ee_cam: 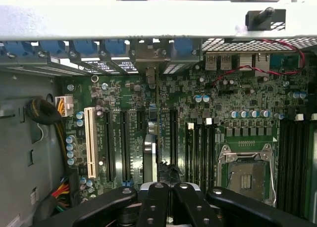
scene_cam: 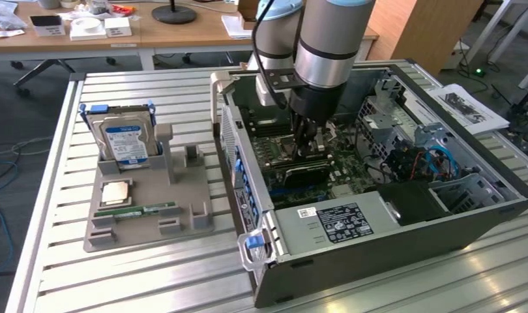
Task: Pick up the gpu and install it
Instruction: 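Press down on the gpu until it lock into place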
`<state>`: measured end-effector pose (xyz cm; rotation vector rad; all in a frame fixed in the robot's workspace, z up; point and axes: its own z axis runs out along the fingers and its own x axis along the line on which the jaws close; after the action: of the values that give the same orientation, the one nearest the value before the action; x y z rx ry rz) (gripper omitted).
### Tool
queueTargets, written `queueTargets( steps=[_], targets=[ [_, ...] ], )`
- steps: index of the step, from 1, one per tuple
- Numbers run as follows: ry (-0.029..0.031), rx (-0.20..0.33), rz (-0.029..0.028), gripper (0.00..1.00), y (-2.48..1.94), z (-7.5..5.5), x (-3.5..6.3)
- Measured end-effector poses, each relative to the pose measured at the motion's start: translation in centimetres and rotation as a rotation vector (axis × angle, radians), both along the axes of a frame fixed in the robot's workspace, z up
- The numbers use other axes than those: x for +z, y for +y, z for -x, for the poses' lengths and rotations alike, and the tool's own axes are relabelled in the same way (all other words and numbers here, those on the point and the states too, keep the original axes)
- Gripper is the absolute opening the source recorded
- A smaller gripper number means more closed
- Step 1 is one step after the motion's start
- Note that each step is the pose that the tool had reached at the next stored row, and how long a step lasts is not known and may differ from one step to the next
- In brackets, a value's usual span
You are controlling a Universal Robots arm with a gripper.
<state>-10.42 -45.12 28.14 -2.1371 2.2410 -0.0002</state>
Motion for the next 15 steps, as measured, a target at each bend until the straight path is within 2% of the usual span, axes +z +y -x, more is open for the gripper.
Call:
queueTargets(
  steps=[15],
  targets=[
    [-0.0015, 0.000, -0.0011, 0.11, -0.28, 0.00, -0.45]
  ],
)
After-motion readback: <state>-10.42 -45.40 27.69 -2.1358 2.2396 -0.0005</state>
